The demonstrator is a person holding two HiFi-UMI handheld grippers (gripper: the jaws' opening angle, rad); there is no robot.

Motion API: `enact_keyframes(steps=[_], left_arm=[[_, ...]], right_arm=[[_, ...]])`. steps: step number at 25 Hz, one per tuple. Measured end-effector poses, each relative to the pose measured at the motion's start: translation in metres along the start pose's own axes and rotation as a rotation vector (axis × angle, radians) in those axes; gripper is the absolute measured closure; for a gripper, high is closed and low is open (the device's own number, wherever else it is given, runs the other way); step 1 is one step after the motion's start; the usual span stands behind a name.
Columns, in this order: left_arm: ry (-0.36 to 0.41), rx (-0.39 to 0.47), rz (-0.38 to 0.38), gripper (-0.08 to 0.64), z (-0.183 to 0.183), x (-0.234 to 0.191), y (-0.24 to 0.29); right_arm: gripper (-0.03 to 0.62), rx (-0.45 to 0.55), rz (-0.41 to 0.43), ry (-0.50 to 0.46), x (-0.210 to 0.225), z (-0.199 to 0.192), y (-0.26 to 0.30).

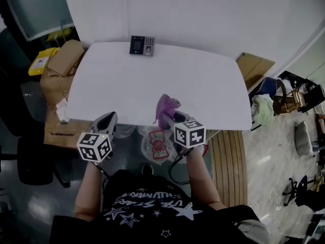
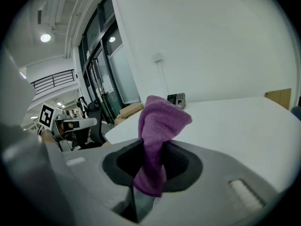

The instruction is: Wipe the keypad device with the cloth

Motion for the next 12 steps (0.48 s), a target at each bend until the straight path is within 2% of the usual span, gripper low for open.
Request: enact_keyframes(steps=[5, 12], left_arm=[[0.004, 0.003, 0.007, 0.554, 0.01, 0.0, 0.008], [0.019, -0.009, -0.027, 0.554, 0.016, -0.008, 0.031]], right_arm=[[0.497, 0.001, 0.026, -0.016, 0.001, 0.011, 0.008], [0.497, 0.005, -0.001, 0.007, 0.01, 0.017, 0.024]])
Point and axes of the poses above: the fingertips, and each gripper's own axes: y forward along the fingers, x to its right, z out of its top, the point moved 6 cm from there along -y, backward along the fingers, and after that the axes turned 3 degrees about z, right-handed, at the moved point
